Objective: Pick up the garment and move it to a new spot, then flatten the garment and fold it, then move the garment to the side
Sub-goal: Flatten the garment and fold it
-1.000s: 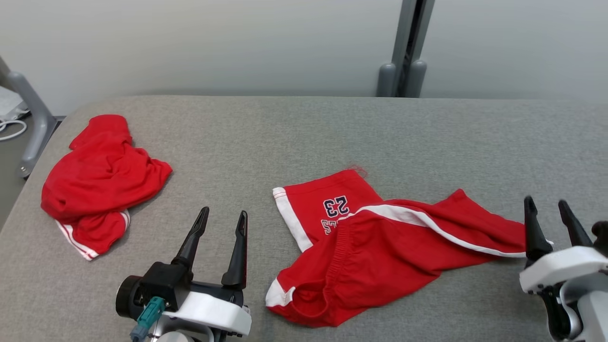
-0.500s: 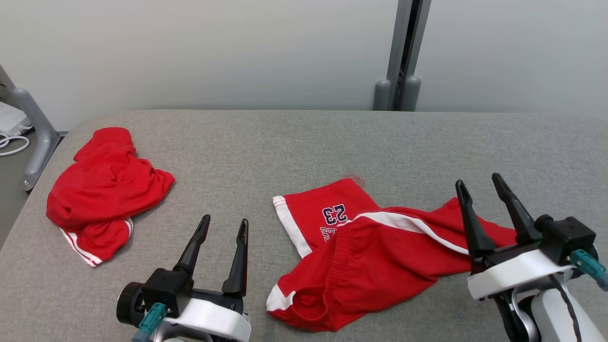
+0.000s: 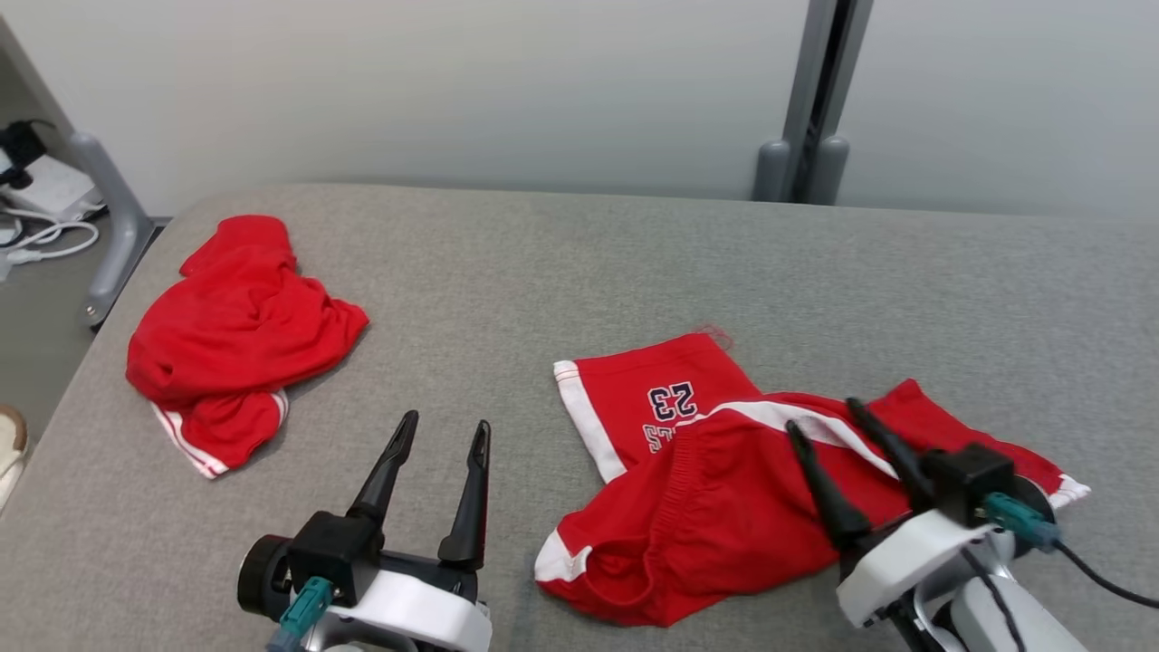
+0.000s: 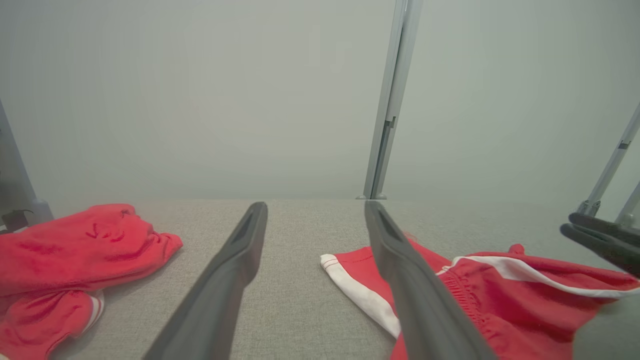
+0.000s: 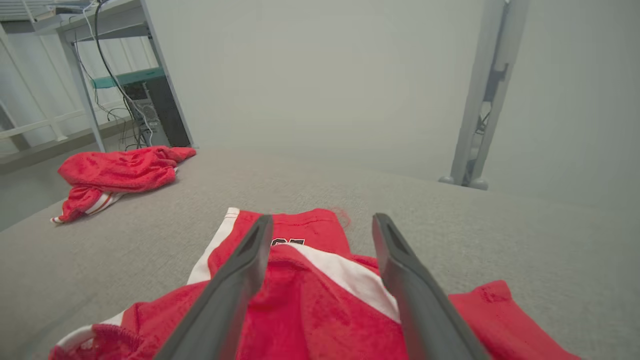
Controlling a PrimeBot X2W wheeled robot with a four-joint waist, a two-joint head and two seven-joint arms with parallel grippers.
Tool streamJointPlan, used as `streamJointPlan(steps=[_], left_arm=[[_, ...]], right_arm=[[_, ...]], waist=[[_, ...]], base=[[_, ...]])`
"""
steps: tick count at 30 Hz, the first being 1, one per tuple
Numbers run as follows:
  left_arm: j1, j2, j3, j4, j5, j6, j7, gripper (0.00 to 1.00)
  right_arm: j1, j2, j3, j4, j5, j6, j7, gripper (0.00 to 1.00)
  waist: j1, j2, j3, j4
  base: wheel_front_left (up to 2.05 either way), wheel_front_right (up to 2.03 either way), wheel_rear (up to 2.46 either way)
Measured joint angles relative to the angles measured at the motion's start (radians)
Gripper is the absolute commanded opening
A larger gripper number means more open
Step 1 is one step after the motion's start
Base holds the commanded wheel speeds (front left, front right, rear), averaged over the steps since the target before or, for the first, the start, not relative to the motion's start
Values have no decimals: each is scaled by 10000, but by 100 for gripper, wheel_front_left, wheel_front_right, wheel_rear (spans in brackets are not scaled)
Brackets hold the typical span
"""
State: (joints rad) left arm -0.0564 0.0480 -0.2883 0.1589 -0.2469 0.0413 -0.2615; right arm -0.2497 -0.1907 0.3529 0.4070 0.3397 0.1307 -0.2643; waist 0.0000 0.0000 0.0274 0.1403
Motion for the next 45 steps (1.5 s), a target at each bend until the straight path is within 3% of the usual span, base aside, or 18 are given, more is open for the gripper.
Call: streamJointPlan(steps=[9,17,23,24,25,30,38,40,45], left_arm=[[-147,2,-272,36,-142,52,0,100],[-198,0,-374,73,-236,84,0,100],[-193,2,-351,107,-228,92,0,100],[-193,2,-351,113,-213,81,0,100],[-194,0,-355,115,-205,81,0,100],[-267,0,-357,121,-186,82,0,100],[-233,0,-355,153,-105,81,0,100],[-198,2,-349,151,-102,81,0,100],[-152,2,-295,148,-100,81,0,100]], right_arm=[[-1889,-679,3281,2523,1680,2,92,100],[-3229,-1097,4832,4094,2633,2,291,100],[-3485,-1298,6029,4424,3902,2,888,100],[-3512,-1354,6224,4431,4165,2,1058,41],[-3542,-1421,6445,4414,4374,2,1183,0],[-3881,-1647,7187,4458,4980,2,637,0],[-4177,-1599,7570,4527,5149,2,75,0],[-4289,-1616,7219,4412,5062,2,71,0],[-4500,-1726,5166,3605,4148,2,40,0]], waist=[[0,0,353,654],[0,0,527,1204],[0,0,549,1380],[0,0,553,1387],[0,0,557,1392],[0,0,549,1348],[0,0,374,1182],[0,0,313,1135],[0,0,188,980]], base=[[0,0,0],[0,0,0],[0,0,0],[0,0,0],[0,0,0],[0,0,0],[0,0,0],[0,0,0],[0,0,0]])
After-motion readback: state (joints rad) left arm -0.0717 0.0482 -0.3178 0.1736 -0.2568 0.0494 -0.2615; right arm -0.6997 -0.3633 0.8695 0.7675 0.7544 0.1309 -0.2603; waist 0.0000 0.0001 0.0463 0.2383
